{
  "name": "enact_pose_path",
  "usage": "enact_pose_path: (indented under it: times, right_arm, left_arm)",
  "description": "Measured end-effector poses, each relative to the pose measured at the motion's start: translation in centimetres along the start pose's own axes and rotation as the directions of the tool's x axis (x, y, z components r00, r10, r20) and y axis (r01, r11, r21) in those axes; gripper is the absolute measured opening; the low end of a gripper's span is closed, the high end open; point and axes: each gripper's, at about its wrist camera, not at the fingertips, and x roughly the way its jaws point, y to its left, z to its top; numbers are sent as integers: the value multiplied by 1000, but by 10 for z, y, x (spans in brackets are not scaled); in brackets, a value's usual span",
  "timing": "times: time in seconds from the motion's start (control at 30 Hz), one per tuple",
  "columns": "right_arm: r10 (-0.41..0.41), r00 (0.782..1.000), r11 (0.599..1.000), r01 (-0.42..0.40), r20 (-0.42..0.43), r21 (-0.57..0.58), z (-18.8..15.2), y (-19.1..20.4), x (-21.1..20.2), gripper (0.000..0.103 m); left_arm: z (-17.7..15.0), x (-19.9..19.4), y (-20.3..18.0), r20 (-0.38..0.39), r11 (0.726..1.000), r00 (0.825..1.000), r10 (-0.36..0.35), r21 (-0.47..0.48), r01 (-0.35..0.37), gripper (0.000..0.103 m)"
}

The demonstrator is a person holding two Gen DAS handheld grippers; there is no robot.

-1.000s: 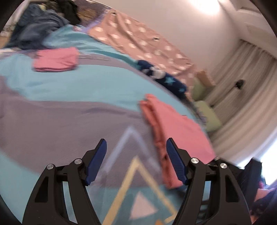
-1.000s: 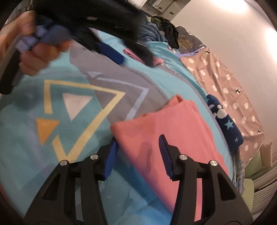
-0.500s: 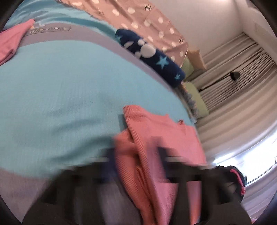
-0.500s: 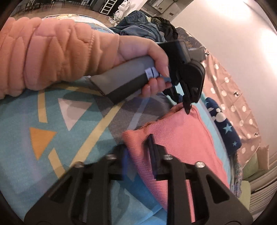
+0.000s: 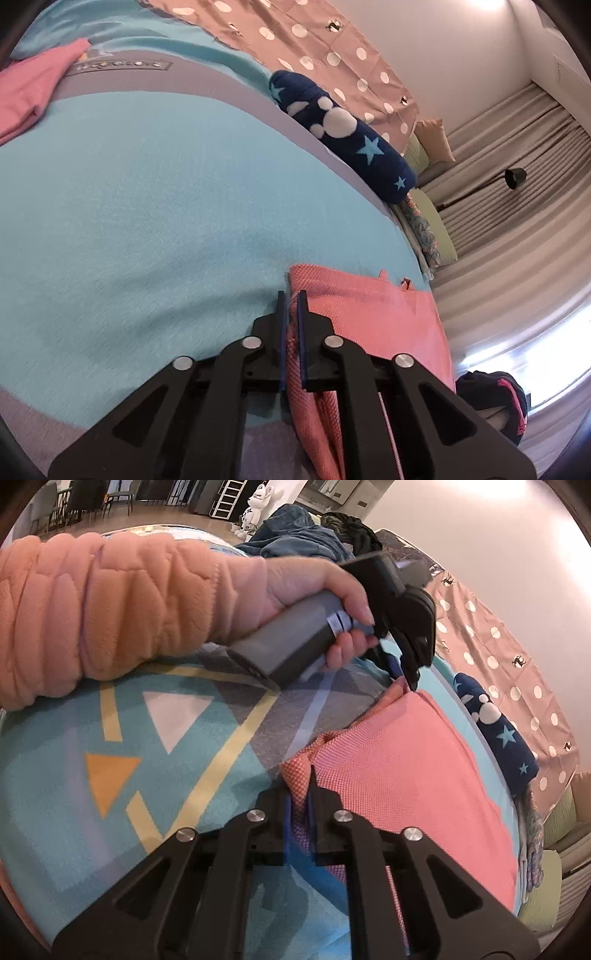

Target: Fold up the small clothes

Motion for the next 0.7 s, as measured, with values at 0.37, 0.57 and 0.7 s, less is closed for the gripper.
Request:
enact_pose_path:
  times: [0.37,0.57,0.7]
  right_arm:
    - [40,999,993,-40,-1,115,-11,-18,-15,33]
    - [43,999,991,-42,1,129,-11,-15,-19,38]
    - [56,998,988,-55,-3,143,-13,-17,-17,40]
  left_arm:
    - [-35,-27,-25,-48,969,995,89,234,-76,29]
    - [-20,-10,-32,-23,948,984,179,271,-166,21]
    - [-26,-16,-32,-35,933,982,185,319,-164,20]
